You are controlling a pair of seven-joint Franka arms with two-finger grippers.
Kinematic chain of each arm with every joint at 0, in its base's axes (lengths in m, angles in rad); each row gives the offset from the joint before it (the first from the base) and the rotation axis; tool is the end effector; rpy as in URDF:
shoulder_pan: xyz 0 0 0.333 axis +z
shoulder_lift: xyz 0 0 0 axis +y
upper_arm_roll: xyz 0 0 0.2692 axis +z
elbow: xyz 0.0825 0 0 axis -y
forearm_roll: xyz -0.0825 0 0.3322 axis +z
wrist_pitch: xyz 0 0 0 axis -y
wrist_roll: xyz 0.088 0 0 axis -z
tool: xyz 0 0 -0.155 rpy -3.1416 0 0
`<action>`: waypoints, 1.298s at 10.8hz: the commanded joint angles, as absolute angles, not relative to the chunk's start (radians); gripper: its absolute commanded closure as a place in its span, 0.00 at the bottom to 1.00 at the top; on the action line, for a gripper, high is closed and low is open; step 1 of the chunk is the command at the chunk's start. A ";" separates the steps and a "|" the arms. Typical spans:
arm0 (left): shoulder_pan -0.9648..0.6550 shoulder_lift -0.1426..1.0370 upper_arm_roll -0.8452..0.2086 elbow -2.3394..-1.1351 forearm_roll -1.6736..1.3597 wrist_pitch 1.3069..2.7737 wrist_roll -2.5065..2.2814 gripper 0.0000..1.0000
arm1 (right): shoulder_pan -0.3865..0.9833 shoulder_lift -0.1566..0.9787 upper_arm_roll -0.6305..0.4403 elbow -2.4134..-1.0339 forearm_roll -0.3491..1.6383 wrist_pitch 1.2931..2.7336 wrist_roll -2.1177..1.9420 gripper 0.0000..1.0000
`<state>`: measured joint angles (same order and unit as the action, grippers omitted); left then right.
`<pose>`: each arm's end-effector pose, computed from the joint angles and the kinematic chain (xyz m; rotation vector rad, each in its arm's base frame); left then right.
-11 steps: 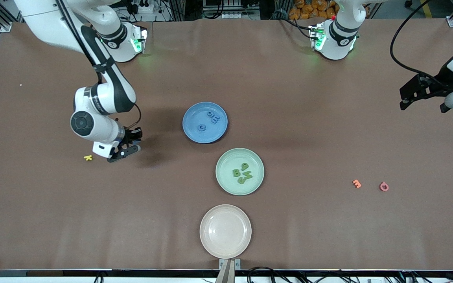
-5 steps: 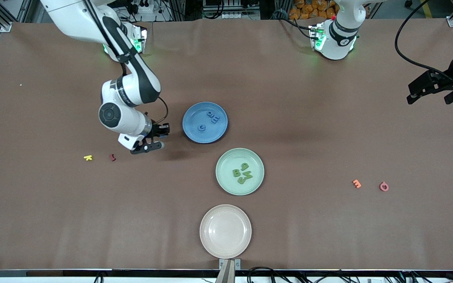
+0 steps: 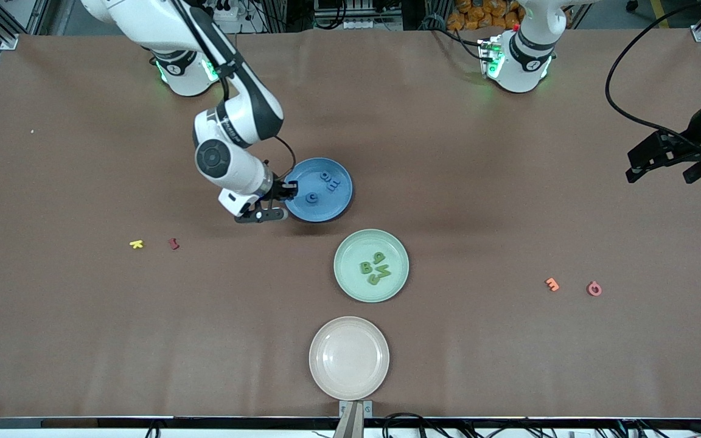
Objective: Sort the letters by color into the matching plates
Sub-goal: 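Carry the blue X to the blue plate and open the right gripper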
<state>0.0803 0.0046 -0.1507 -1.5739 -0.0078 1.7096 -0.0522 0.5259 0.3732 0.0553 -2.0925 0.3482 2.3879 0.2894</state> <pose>0.5227 -0.0378 0.5396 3.1183 -0.0274 0.2036 0.4304 0.3010 0.1868 -2.9386 -0.0356 0.2596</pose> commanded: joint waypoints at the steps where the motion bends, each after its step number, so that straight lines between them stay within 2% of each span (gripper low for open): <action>1: 0.081 -0.012 -0.207 -1.581 -0.034 1.720 -0.054 0.00 | 0.587 0.414 0.051 -2.053 0.367 2.418 0.417 1.00; 2: 0.081 -0.012 -0.212 -1.586 -0.034 1.720 -0.054 0.00 | 0.589 0.419 0.051 -2.052 0.368 2.419 0.428 0.85; 3: 0.080 -0.012 -0.215 -1.588 -0.034 1.720 -0.054 0.00 | 0.589 0.419 0.051 -2.056 0.371 2.418 0.431 0.08; 4: 0.080 -0.014 -0.215 -1.589 -0.034 1.720 -0.054 0.00 | 0.591 0.419 0.051 -2.059 0.374 2.416 0.433 0.00; 7: 0.080 -0.012 -0.216 -1.586 -0.038 1.720 -0.067 0.00 | 0.566 0.408 0.064 -2.065 0.374 2.404 0.433 0.00; 9: 0.078 -0.014 -0.216 -1.586 -0.038 1.718 -0.069 0.00 | 0.485 0.359 0.098 -2.066 0.373 2.341 0.419 0.00; 14: 0.077 -0.014 -0.239 -1.585 -0.034 1.720 -0.071 0.00 | 0.284 0.114 0.101 -2.063 0.362 2.075 0.284 0.00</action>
<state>0.0743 0.0025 -0.2298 -1.5740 -0.0111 1.7136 -0.0593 0.3927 0.2614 0.0833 -2.0384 0.3553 2.1839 0.3688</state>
